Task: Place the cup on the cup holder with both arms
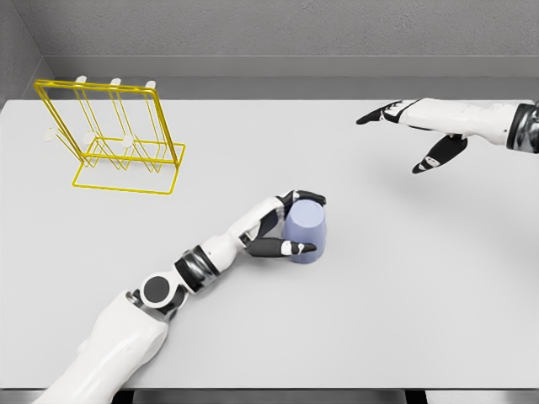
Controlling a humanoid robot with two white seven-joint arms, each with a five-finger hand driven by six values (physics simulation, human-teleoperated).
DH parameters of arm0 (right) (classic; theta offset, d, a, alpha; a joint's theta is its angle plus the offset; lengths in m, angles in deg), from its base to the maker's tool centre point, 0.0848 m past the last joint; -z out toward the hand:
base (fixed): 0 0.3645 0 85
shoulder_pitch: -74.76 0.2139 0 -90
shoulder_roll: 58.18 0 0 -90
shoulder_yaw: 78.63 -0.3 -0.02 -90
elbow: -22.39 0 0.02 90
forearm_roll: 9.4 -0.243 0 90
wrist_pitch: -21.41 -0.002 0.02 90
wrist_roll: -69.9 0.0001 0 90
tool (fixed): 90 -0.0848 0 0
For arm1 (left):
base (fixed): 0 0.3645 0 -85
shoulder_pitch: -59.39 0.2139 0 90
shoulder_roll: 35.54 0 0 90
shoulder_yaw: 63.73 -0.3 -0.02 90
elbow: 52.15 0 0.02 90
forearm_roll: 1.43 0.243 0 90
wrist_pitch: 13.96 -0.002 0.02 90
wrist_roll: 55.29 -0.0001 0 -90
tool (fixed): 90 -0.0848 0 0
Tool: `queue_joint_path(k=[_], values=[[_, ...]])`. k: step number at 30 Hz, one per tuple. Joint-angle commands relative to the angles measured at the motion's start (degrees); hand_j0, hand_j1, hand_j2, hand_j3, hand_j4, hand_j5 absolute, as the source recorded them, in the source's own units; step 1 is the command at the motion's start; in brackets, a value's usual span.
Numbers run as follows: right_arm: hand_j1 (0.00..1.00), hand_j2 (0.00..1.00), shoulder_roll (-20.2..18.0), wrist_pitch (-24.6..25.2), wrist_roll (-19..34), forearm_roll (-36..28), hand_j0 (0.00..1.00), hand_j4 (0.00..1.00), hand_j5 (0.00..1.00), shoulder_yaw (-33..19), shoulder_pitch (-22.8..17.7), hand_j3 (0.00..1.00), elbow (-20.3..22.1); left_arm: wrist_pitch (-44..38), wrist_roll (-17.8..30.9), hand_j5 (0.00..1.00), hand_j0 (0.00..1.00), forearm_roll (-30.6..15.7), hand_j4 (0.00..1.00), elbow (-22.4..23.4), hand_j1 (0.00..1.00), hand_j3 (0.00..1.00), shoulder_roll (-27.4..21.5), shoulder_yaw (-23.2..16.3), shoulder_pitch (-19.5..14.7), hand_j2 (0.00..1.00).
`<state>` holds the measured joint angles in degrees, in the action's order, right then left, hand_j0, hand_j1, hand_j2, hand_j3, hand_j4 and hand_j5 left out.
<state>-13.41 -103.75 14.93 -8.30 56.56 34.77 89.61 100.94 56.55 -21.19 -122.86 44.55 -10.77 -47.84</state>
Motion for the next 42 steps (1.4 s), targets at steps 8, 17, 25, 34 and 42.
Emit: queue_joint_path(k=[8,17,25,34,42], values=[[1.0,1.0,-0.3,0.2,0.0,-0.4,1.0,1.0,1.0,-0.1,0.0,1.0,0.0,-0.1,2.5,0.28,0.28,-0.1,0.28,-0.4,0.28,0.28,-0.4,0.7,0.3,0.28],[1.0,1.0,-0.3,0.2,0.0,-0.4,1.0,1.0,1.0,0.0,0.1,1.0,0.0,-0.6,6.0,0.27,0.27,-7.2,0.27,-13.2,0.27,0.27,-7.0,6.6,1.4,0.27],[1.0,1.0,-0.5,0.2,0.0,-0.4,1.0,1.0,1.0,-0.1,0.1,1.0,0.0,-0.6,5.9,0.27,0.27,-14.1,0.27,-23.8,0.27,0.27,-21.0,13.0,7.9,0.27],[1.0,1.0,-0.5,0.2,0.0,-0.4,1.0,1.0,1.0,-0.7,0.0,1.0,0.0,-0.6,5.8,0.27,0.27,-21.5,0.27,-28.9,0.27,0.27,-28.8,20.4,9.3,0.27],[1.0,1.0,-0.5,0.2,0.0,-0.4,1.0,1.0,1.0,-0.7,0.0,1.0,0.0,-3.1,5.6,0.27,0.27,-23.4,0.27,-27.6,0.27,0.27,-29.7,21.3,3.7,0.27]])
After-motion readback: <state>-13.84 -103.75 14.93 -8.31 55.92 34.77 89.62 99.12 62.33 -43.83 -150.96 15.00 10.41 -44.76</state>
